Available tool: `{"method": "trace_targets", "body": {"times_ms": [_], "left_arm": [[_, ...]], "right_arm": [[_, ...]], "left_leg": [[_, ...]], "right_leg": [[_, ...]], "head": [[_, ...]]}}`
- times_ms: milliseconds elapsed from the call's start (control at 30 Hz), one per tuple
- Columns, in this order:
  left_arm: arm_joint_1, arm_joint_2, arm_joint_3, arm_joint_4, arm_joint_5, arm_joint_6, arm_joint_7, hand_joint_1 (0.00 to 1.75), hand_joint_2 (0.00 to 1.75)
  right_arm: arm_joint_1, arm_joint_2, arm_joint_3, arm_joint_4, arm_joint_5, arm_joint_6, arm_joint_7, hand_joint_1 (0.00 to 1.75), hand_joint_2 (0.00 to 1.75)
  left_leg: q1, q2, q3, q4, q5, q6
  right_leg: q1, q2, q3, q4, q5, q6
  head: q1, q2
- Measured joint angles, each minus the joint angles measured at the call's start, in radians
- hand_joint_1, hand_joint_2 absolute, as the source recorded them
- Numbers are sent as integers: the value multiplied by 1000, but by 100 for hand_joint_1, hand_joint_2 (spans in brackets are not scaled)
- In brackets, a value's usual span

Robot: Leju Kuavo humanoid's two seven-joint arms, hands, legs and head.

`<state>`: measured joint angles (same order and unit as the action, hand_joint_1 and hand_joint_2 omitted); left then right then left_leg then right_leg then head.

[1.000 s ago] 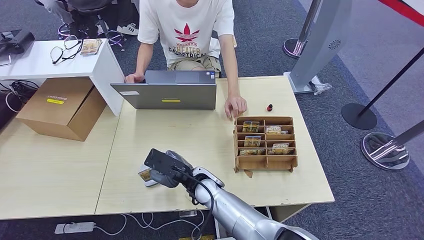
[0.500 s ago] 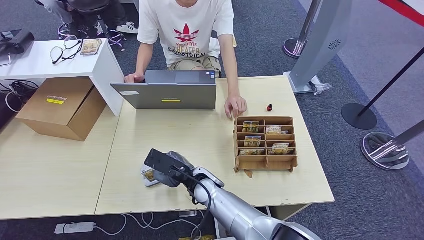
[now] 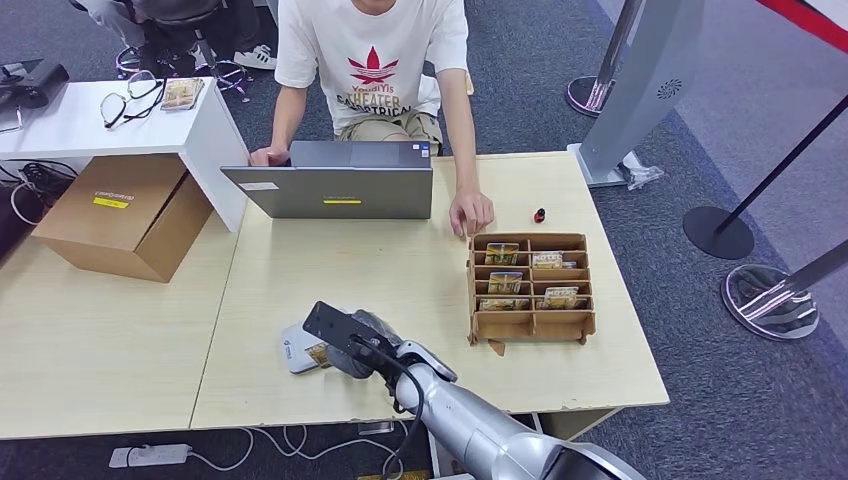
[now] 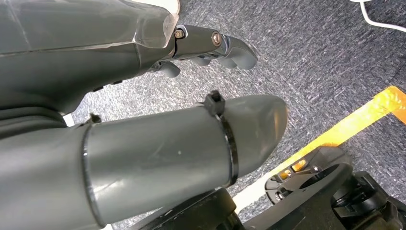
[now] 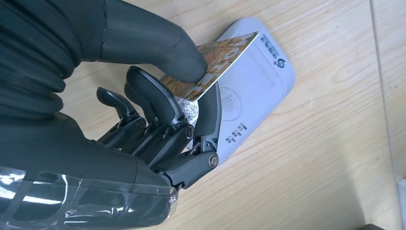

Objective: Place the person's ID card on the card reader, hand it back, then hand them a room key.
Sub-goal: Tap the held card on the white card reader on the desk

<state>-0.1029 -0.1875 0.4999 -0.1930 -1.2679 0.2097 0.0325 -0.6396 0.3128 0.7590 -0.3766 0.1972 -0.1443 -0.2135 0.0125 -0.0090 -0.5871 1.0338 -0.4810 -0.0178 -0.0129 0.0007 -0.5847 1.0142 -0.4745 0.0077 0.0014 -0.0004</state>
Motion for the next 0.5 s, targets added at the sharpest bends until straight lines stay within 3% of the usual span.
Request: {"method": "trace_targets", "body": {"times_ms": [500], "left_arm": [[0,4,-24,0,-8,-12,4,0,0]], "right_arm": [[-5,-5,-2,37,1,-26,21,175,175]], "left_leg": [[0,0,0,0,0,0]], "right_leg": [[0,0,0,0,0,0]], "head": [[0,0]]}}
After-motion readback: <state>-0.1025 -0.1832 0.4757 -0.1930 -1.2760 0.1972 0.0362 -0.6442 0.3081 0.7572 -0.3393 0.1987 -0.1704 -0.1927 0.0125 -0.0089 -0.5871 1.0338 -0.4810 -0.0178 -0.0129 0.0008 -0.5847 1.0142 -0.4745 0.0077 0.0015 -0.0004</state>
